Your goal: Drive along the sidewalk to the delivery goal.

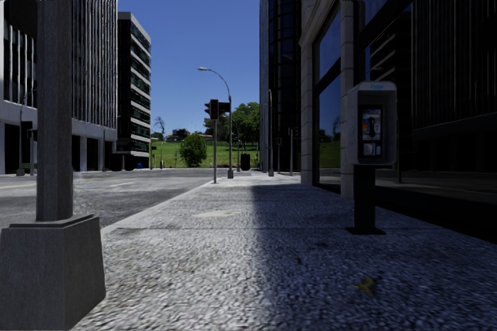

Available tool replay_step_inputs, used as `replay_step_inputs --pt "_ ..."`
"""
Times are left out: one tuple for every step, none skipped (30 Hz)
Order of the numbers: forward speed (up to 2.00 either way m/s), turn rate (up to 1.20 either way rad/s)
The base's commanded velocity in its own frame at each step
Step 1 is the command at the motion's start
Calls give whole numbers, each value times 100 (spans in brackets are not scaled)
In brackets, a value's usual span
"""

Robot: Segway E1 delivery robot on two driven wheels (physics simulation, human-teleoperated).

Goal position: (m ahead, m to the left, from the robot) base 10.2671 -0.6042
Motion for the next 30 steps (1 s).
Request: replay_step_inputs --pt "200 0" --pt "200 0" --pt "200 0" --pt "200 0" --pt "200 0" --pt "200 0" --pt "200 0" --pt "200 0" --pt "200 0" --pt "200 0" --pt "200 0" --pt "200 0" --pt "200 0" --pt "200 0" --pt "200 0" --pt "200 0" --pt "200 0" --pt "200 0" --pt "200 0" --pt "200 0" --pt "200 0" --pt "200 0" --pt "200 0" --pt "200 0" --pt "200 0" --pt "200 0" --pt "200 0" --pt "200 0" --pt "200 0" --pt "200 0"
